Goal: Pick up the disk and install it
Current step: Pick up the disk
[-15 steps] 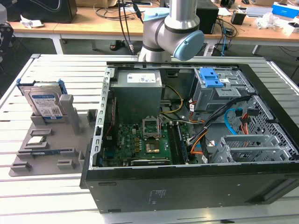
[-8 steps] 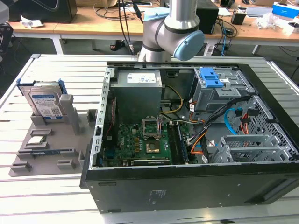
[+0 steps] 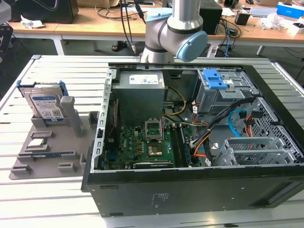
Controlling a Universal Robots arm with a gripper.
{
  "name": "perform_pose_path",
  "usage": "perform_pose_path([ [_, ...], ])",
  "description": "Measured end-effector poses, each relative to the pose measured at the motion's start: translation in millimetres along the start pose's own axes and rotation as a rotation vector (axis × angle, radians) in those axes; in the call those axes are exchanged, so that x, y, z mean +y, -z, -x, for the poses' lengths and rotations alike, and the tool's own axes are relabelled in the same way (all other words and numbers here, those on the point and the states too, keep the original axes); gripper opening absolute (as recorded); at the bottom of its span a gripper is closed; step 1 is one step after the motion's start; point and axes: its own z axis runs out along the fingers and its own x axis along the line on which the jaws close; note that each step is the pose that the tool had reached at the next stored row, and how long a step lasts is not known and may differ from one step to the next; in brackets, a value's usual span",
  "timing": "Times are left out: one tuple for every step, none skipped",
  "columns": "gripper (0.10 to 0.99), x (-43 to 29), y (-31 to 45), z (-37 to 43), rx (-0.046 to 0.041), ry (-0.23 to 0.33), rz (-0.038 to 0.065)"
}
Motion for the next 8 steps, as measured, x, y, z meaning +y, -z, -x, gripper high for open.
perform_pose_path([
  [0.106,0.0,0.0,0.0,0.0004,0.008,0.0],
  [0.106,0.0,0.0,0.0,0.0008,0.017,0.0],
  [0.106,0.0,0.0,0.0,0.0011,0.023,0.0],
  [0.106,0.0,0.0,0.0,0.0013,0.028,0.001],
  [0.106,0.0,0.0,0.0,0.0017,0.037,0.001],
  [0.106,0.0,0.0,0.0,0.0022,0.047,0.001],
  [0.106,0.0,0.0,0.0,0.0025,0.054,0.001],
  [0.106,0.0,0.0,0.0,0.0027,0.059,0.001],
])
